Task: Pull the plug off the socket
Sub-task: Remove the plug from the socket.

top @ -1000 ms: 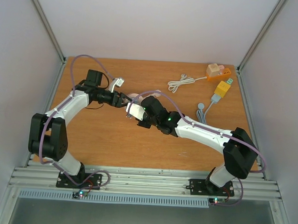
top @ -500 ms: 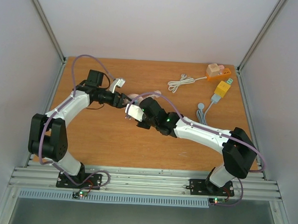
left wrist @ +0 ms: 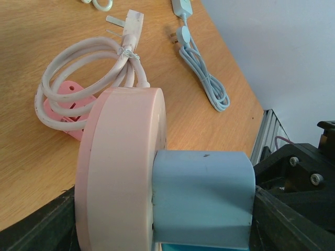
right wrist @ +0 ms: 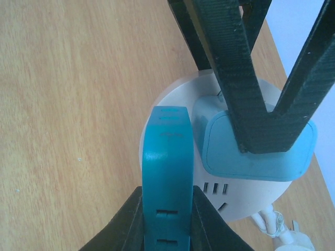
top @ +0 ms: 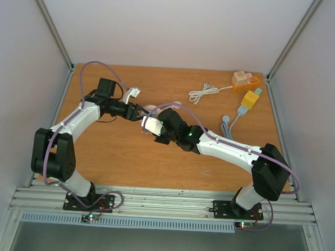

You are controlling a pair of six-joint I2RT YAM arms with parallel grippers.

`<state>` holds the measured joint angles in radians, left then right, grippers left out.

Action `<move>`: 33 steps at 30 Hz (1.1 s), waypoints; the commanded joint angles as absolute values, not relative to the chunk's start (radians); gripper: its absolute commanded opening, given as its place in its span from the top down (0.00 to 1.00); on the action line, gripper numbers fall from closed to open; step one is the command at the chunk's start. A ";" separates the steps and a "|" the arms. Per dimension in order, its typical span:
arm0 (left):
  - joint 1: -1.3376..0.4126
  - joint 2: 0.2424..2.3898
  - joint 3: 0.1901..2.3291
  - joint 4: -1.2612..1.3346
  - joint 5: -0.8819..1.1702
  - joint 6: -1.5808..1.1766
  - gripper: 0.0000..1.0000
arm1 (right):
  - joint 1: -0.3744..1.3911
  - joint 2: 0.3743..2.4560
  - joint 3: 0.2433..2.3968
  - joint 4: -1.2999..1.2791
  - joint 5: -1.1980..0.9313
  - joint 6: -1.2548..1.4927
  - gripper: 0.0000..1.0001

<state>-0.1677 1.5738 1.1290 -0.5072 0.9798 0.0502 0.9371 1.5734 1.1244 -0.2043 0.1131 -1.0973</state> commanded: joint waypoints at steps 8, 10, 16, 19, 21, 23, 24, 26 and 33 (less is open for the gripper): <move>-0.160 1.520 1.116 -0.436 1.029 0.083 1.00 | 0.902 1.529 1.155 -0.251 0.059 -1.037 0.99; -0.160 1.519 1.115 -0.435 1.016 0.083 1.00 | 0.884 1.524 1.161 -0.263 0.041 -1.020 0.99; -0.160 1.525 1.114 -0.428 0.973 0.077 0.99 | 0.888 1.540 1.162 -0.261 0.056 -1.033 0.99; -0.160 1.525 1.112 -0.429 0.970 0.079 1.00 | 0.899 1.545 1.155 -0.250 0.074 -1.054 0.99; -0.160 1.525 1.111 -0.428 0.966 0.081 1.00 | 0.907 1.549 1.153 -0.242 0.093 -1.065 0.99; -0.160 1.527 1.111 -0.427 0.962 0.081 1.00 | 0.916 1.556 1.151 -0.228 0.120 -1.080 0.98; -0.160 1.529 1.111 -0.427 0.960 0.081 1.00 | 0.924 1.560 1.148 -0.217 0.144 -1.094 0.98; -0.160 1.529 1.111 -0.428 0.951 0.081 1.00 | 0.935 1.566 1.139 -0.189 0.179 -1.113 0.97; -0.160 1.532 1.109 -0.429 0.913 0.083 1.00 | 0.949 1.565 1.142 -0.163 0.217 -1.115 0.95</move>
<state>-0.1715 1.5616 1.1133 -0.4965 0.9627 0.0521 0.9428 1.5780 1.1282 -0.2096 0.1471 -1.0916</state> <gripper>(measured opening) 0.737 0.187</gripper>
